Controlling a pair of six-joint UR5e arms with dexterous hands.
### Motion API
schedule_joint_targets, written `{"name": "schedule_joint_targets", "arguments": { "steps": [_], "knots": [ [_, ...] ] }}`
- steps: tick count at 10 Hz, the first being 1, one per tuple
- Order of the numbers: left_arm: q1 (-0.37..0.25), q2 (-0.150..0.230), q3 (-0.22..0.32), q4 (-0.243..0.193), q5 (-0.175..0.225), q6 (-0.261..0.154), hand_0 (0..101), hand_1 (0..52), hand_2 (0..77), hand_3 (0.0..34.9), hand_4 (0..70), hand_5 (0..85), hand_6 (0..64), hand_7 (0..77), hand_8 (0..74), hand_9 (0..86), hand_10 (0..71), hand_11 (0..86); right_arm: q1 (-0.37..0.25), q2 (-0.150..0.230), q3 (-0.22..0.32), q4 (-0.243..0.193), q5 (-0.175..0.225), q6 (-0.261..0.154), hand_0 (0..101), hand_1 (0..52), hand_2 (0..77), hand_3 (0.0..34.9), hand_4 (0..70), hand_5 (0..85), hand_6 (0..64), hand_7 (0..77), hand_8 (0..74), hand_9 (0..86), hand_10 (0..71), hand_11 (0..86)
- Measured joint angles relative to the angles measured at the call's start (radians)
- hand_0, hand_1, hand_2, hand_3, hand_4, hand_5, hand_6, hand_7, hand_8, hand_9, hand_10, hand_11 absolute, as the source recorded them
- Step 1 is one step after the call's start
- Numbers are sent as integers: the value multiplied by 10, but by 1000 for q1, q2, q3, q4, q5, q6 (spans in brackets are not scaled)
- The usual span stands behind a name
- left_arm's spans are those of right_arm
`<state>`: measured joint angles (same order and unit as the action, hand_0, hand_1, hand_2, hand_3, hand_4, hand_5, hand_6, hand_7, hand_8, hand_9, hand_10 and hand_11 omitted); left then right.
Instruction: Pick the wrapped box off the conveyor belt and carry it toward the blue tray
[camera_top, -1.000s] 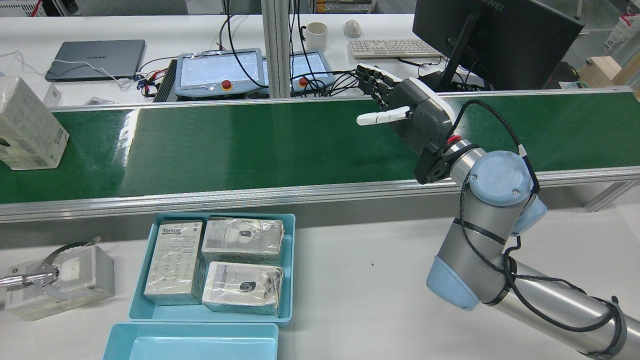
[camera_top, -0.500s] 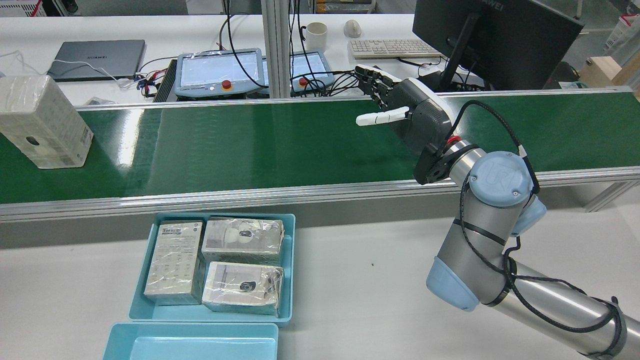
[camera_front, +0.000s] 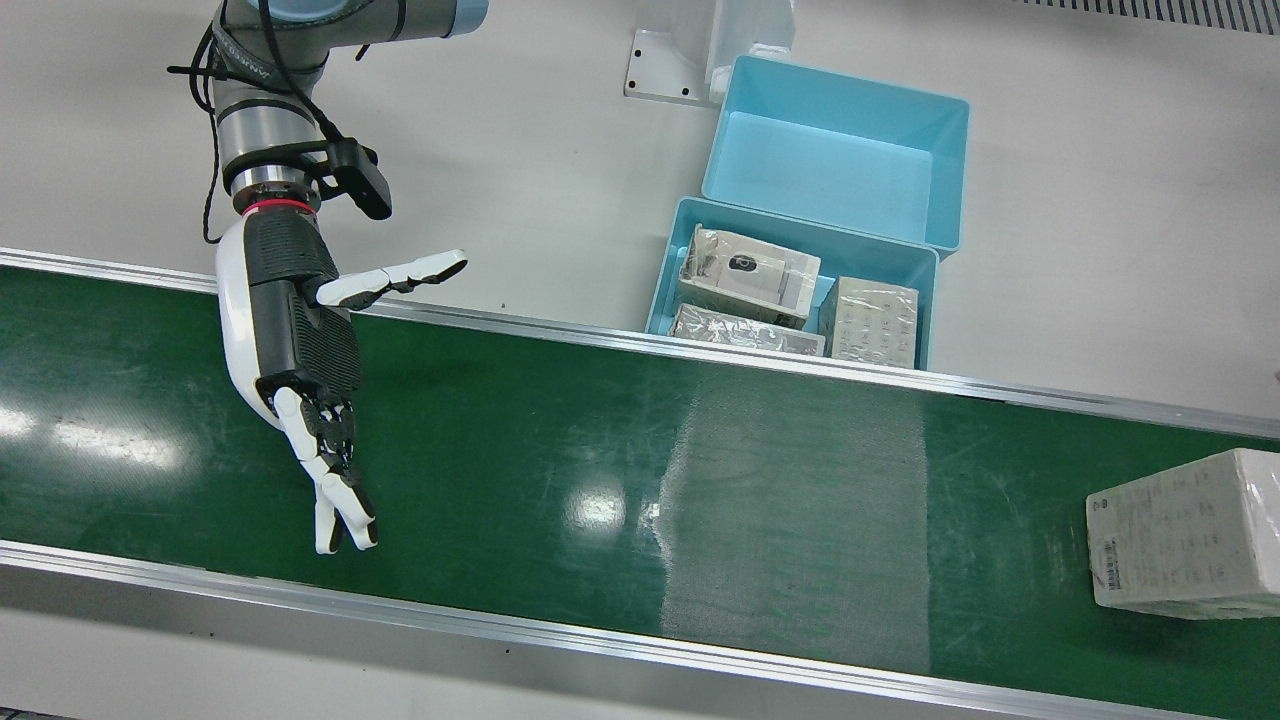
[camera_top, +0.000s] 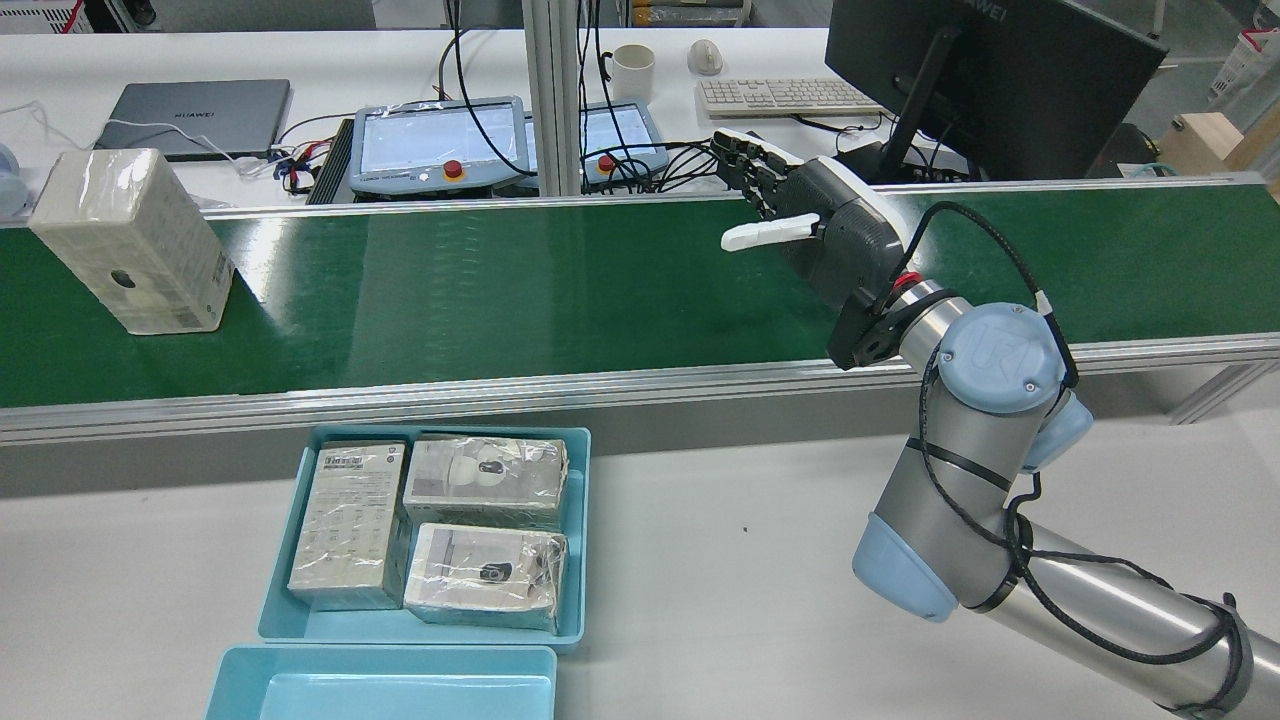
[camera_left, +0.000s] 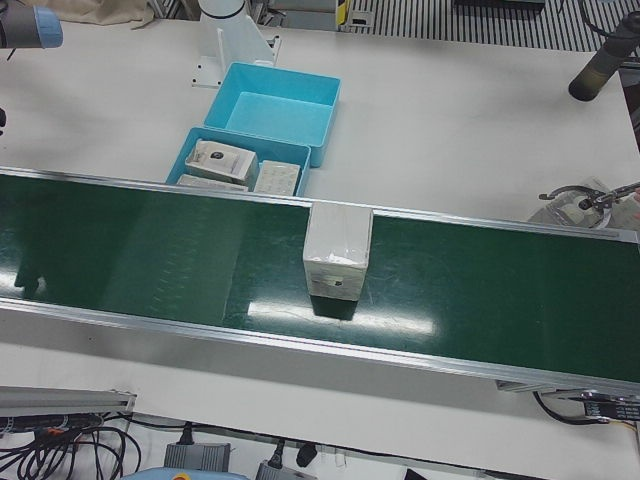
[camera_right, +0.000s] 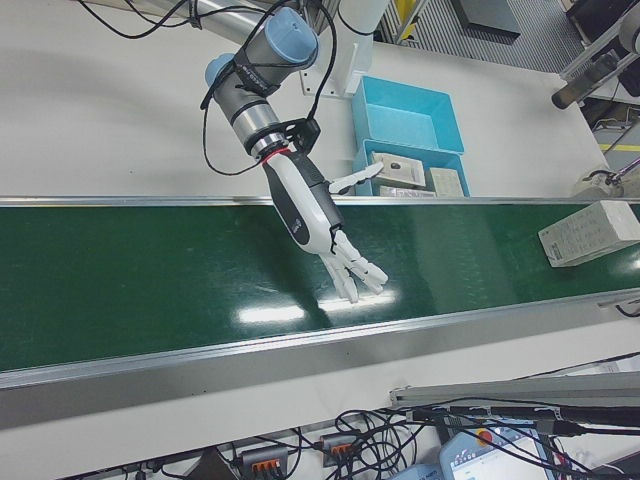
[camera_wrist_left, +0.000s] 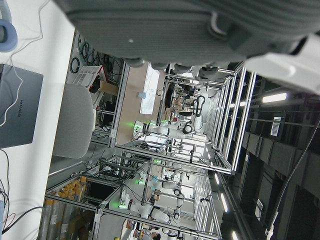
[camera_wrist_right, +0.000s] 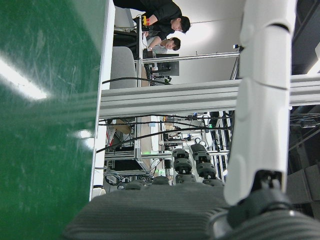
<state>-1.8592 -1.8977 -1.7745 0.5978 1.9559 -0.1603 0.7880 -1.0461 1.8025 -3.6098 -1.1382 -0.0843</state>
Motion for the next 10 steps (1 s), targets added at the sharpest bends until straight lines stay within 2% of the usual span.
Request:
{"name": "schedule_joint_targets", "arguments": {
  "steps": [1, 2, 3, 6, 7, 10],
  "knots": [
    [0, 0, 0, 0, 0, 0, 0, 0, 5, 0, 0, 11, 5, 5, 5, 0, 0, 5, -2, 0, -2, 8, -1, -4, 471, 169, 16, 0, 60, 115, 16, 16, 0, 27, 0, 5],
    [0, 0, 0, 0, 0, 0, 0, 0, 11, 0, 0, 11, 5, 5, 5, 0, 5, 5, -4, 1, -2, 16, -3, -8, 486, 164, 104, 0, 76, 125, 16, 16, 0, 27, 0, 5],
    [0, 0, 0, 0, 0, 0, 0, 0, 11, 0, 0, 11, 5, 5, 5, 0, 5, 5, -6, 3, -2, 22, -7, -11, 508, 213, 191, 0, 87, 136, 16, 16, 0, 27, 0, 5],
    [0, 0, 0, 0, 0, 0, 0, 0, 5, 0, 0, 11, 5, 5, 5, 5, 5, 5, -6, 5, -2, 27, -11, -15, 510, 196, 180, 0, 87, 142, 27, 33, 0, 27, 0, 5],
    [0, 0, 0, 0, 0, 0, 0, 0, 5, 0, 0, 11, 5, 5, 5, 5, 5, 5, -6, 4, -2, 28, -11, -15, 494, 158, 98, 0, 87, 131, 27, 22, 0, 27, 0, 5],
    [0, 0, 0, 0, 0, 0, 0, 0, 11, 0, 0, 11, 5, 5, 5, 0, 5, 5, -6, 3, -27, 30, -10, -6, 481, 158, 93, 0, 87, 131, 27, 22, 0, 27, 0, 5]
  ]
}}
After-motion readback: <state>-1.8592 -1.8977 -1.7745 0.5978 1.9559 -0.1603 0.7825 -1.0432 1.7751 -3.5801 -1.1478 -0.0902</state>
